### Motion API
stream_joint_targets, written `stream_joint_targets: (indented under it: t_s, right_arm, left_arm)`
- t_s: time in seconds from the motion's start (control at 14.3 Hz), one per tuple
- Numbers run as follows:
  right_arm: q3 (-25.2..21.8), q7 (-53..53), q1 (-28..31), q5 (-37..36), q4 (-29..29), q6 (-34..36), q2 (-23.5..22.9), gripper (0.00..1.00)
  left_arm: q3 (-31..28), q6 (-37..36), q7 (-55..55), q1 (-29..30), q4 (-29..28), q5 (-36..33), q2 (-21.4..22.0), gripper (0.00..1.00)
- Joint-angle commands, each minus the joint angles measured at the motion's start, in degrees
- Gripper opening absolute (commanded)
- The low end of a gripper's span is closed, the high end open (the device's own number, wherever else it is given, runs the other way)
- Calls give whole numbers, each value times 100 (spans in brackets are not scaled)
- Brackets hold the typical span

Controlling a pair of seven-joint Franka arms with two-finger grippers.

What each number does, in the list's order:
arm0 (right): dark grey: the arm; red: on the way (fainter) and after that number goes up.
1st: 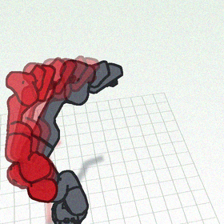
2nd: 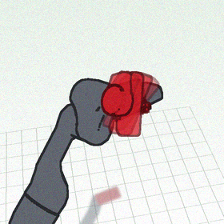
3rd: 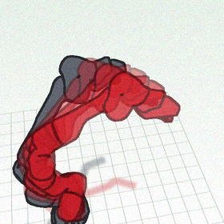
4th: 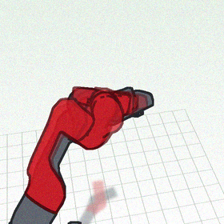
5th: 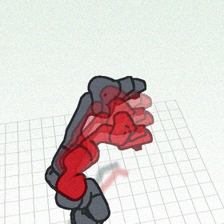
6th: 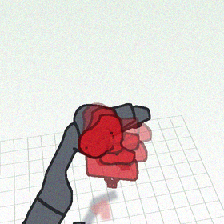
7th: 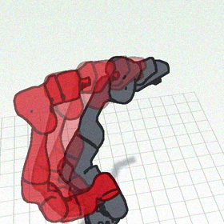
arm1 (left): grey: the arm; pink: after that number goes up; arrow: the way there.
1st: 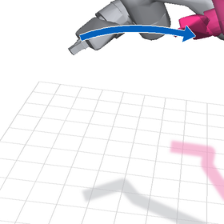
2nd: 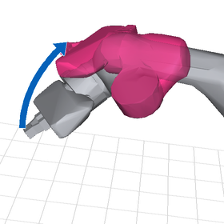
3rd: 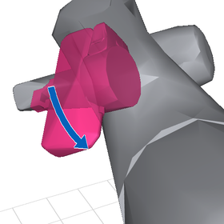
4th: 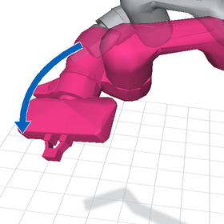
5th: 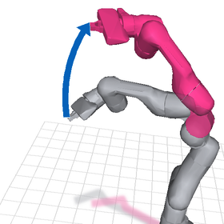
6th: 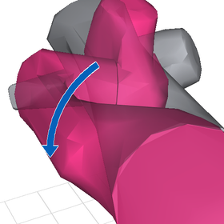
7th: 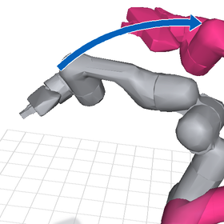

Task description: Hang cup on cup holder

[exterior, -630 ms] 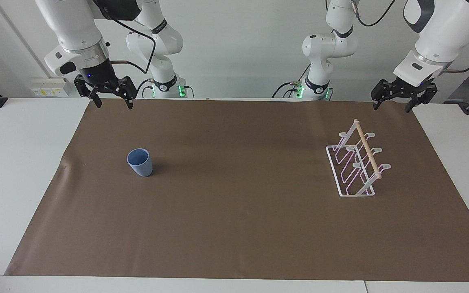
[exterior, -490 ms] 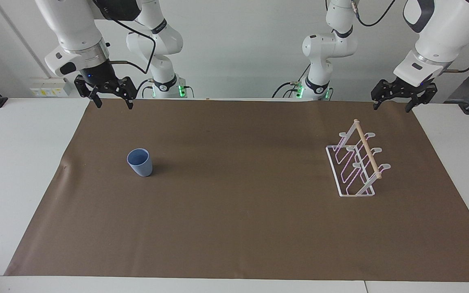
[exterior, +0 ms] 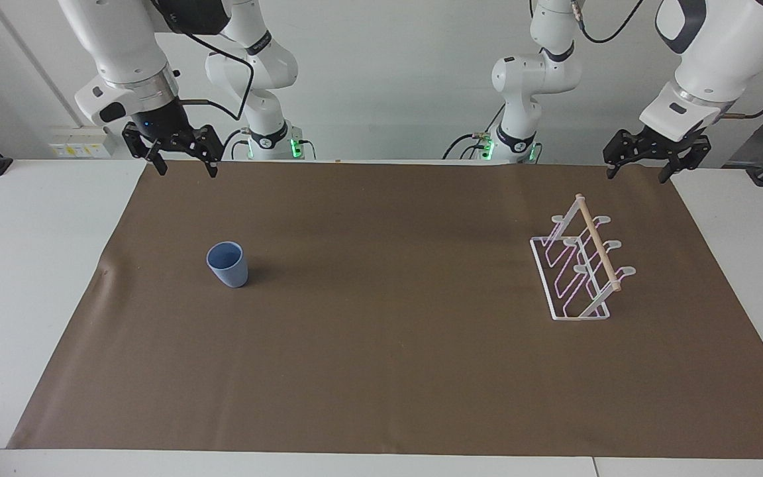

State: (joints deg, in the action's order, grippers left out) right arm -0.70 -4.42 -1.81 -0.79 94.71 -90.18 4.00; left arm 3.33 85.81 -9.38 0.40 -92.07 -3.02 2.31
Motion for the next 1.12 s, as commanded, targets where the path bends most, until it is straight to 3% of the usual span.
stream_joint_targets:
  t_s: [0.0, 0.49, 0.84, 1.05]
  right_arm:
    - [34, 108, 110, 114, 380, -26, 267, 100]
    - [26, 459, 233, 123, 1373, -1176, 549, 100]
    - [26, 1426, 444, 123, 1830, -2072, 339, 100]
    - [26, 1505, 506, 132, 1998, -2600, -82, 100]
  left_arm:
    - [27, 32, 59, 39, -180, 65, 147, 100]
    - [18, 32, 59, 39, -189, 65, 138, 100]
    - [18, 32, 59, 39, -189, 65, 147, 100]
    - [18, 41, 59, 39, -189, 65, 147, 100]
